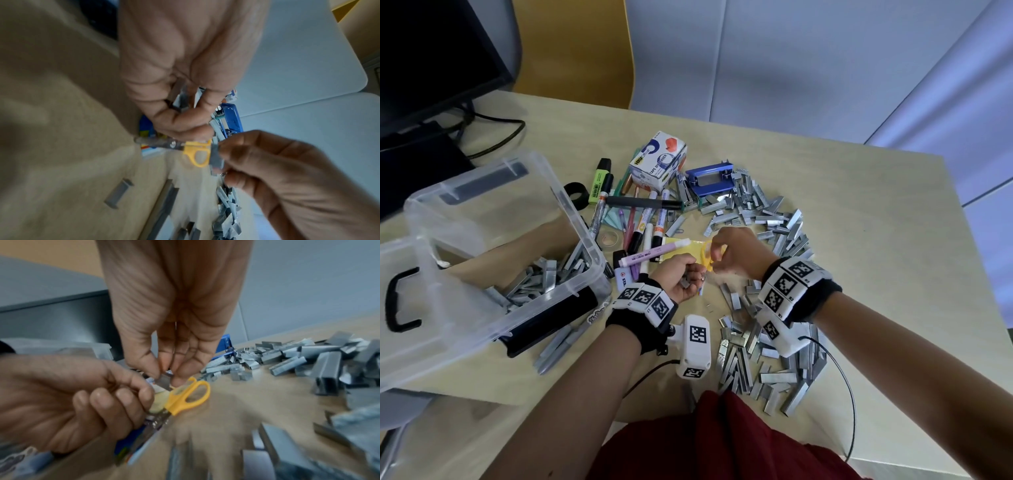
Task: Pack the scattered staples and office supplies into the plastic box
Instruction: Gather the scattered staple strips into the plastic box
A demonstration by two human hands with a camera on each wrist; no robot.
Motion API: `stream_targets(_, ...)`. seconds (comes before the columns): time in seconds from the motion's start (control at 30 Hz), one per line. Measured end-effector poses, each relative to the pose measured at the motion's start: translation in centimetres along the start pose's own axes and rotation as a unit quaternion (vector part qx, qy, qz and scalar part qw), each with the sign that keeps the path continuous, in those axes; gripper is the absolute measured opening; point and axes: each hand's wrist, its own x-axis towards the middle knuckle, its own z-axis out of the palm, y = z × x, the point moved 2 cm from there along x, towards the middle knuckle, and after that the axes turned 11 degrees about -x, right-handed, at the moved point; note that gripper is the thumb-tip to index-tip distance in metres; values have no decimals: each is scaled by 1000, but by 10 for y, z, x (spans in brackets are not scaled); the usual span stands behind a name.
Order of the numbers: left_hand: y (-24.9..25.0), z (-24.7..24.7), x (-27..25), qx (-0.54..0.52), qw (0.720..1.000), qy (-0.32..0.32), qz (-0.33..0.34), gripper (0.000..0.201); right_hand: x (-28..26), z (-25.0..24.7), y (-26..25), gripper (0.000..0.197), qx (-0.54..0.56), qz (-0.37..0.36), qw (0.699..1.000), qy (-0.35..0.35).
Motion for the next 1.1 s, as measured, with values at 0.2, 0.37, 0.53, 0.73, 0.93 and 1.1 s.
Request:
stream_targets(0.2,1,5,-2,-43,999,-17,17,34,-3,-18,-22,9,90,-21,995,28)
stream_targets(0.37,11,9,-5,-87,996,-19,18,30,-2,-27,-28,17,99,-59,991,68)
stream_targets(0.53,15,7,-2,-51,998,-31,-8,40,19,-39,26,14,87,93,981,145)
stream_targets(0.73,21,19,-4,-63,998,-25,6,38,35,-2,47,25,-45,126,991,13)
stream_targets(0.93,25,19,1,-93,995,-3,39,38,36,10,38,17,-42,117,991,38)
stream_targets(1.1,25,19,5,-106,993,-35,33,39,20,-14,22,12,78,75,991,85)
